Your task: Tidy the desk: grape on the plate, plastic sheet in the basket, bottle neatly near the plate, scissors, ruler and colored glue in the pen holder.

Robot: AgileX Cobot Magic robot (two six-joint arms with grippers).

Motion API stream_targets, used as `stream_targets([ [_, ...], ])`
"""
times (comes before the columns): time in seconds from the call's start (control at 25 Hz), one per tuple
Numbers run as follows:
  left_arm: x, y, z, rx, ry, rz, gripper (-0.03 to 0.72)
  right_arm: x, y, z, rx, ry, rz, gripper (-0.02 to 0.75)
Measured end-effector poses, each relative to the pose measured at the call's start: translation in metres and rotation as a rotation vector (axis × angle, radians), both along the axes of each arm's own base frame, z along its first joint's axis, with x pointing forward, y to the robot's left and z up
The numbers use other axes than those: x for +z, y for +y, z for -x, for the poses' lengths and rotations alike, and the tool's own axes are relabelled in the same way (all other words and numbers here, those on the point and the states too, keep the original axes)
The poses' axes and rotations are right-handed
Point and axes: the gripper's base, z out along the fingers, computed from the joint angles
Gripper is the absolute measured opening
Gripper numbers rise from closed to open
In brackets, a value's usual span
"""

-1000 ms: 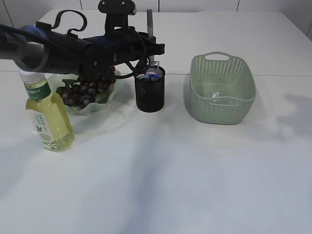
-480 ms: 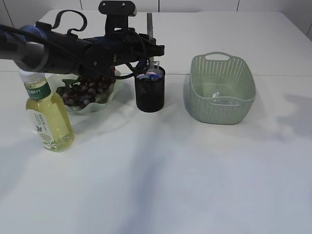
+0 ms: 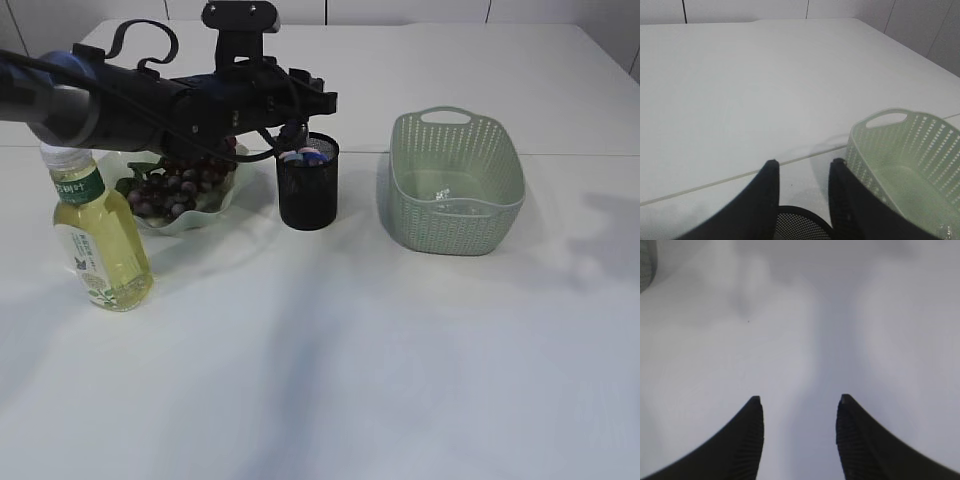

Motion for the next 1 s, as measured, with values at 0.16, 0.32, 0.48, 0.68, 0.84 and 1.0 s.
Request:
stream_targets([
  [0.16,0.014,0.003,0.004,0.003,0.028,-0.017,0.251,0.001,0.0,0.0,0.001,-0.002,0.001,0.379],
  [0.32,0.048,0.011,0.018,0.011,0.1,-0.058,0.251,0.012,-0.002,-0.005,0.004,-0.043,0.017,0.379],
  [0.48,0.077,0.022,0.038,0.021,0.209,-0.119,0.251,0.026,-0.003,-0.01,0.009,-0.091,0.031,0.379],
  [0.68,0.105,0.038,0.067,0.034,0.369,-0.201,0.251,0.035,-0.001,-0.01,0.025,-0.121,0.041,0.379],
  [0.84,0.126,0.049,0.096,0.004,0.506,-0.237,0.249,0.046,0.015,-0.007,0.087,-0.146,0.068,0.379],
  [1.0,0.149,0.057,0.126,-0.07,0.595,-0.248,0.242,0.061,0.043,-0.004,0.179,-0.184,0.092,0.379],
])
